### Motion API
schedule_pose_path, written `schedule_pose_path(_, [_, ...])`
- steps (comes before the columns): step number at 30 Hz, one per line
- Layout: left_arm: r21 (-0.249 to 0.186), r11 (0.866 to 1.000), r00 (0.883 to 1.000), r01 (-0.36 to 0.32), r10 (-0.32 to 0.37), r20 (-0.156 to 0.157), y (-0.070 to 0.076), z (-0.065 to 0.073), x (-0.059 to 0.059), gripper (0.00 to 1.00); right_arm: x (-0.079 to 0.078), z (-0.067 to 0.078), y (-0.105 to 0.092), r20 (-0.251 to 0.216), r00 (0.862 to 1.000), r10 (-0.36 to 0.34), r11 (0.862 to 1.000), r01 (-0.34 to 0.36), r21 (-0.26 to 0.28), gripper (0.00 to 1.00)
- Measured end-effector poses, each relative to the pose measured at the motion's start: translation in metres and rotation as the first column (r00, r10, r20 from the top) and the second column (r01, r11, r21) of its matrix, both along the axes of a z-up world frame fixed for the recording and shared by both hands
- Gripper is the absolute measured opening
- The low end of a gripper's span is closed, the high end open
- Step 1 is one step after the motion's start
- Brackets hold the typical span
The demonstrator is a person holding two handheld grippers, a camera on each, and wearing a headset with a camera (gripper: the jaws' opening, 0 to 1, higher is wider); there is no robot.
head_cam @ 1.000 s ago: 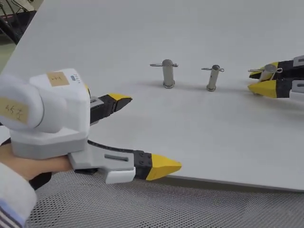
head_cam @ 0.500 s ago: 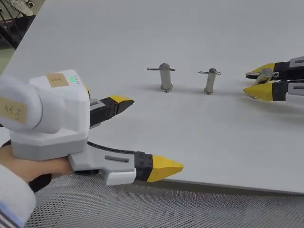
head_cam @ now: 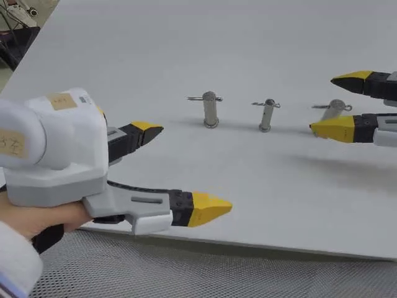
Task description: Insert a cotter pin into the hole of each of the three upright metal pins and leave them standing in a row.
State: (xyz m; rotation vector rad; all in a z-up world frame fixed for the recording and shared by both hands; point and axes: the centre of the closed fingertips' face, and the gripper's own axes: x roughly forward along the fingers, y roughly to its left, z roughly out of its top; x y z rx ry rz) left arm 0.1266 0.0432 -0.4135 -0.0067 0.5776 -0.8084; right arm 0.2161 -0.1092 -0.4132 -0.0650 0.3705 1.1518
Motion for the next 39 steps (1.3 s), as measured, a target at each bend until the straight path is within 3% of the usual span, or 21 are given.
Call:
schedule_pose_path(5, [-0.037,0.999,0.999,-0.03,0.031,0.02,0.006,0.009,0.006,0.95,-0.01,0.018,0.0,-0.027,0.997,-0.077,0.997,0.078,0.025,0.71])
schedule_pose_path(7, [-0.047,0.998,0.999,-0.041,0.043,0.027,0.009,0.01,0.008,0.95,-0.011,0.021,-0.001,0.003,0.995,-0.104,0.995,0.104,0.005,0.78])
schedule_pose_path(8, [-0.055,0.997,0.998,-0.049,0.051,0.028,0.01,0.011,0.009,0.95,-0.016,0.022,-0.001,-0.003,0.993,-0.116,0.993,0.116,-0.004,0.81])
schedule_pose_path(11, [-0.079,0.995,0.998,-0.059,0.061,0.024,0.012,0.012,0.01,0.95,-0.026,0.026,0.0,-0.025,0.99,-0.141,0.99,0.141,-0.004,0.89])
schedule_pose_path(13, [-0.141,0.988,0.998,-0.062,0.065,0.014,0.008,0.016,0.009,0.95,-0.034,0.029,0.0,-0.036,0.988,-0.152,0.988,0.152,-0.006,0.92])
schedule_pose_path(15, [-0.15,0.987,0.998,-0.061,0.064,0.01,0.008,0.017,0.007,0.95,-0.042,0.03,0.0,-0.037,0.986,-0.161,0.987,0.161,-0.018,0.93])
schedule_pose_path(18, [-0.145,0.988,0.998,-0.054,0.055,0.006,0.008,0.016,0.006,0.95,-0.051,0.028,-0.002,-0.049,0.981,-0.189,0.981,0.186,-0.062,0.95])
schedule_pose_path(22, [-0.142,0.989,0.999,-0.05,0.05,-0.006,0.013,0.013,0.006,0.96,-0.06,0.027,-0.005,-0.057,0.971,-0.231,0.971,0.227,-0.076,0.97])
schedule_pose_path(24, [-0.143,0.989,0.999,-0.049,0.048,-0.015,0.015,0.012,0.006,0.96,-0.061,0.028,-0.006,-0.033,0.969,-0.243,0.967,0.239,-0.091,0.95])
schedule_pose_path(28, [-0.13,0.991,0.999,-0.038,0.035,-0.029,0.017,0.008,0.004,0.96,-0.059,0.029,-0.006,-0.036,0.964,-0.263,0.961,0.259,-0.093,0.95])
schedule_pose_path(35, [-0.134,0.991,0.999,-0.011,0.007,-0.035,0.019,0.007,0.002,0.96,-0.064,0.025,-0.006,-0.057,0.958,-0.281,0.954,0.272,-0.125,0.95])
schedule_pose_path(39, [-0.113,0.994,0.999,0.003,-0.008,-0.041,0.022,0.006,0.003,0.96,-0.067,0.023,-0.004,-0.075,0.953,-0.295,0.95,0.284,-0.127,0.96])
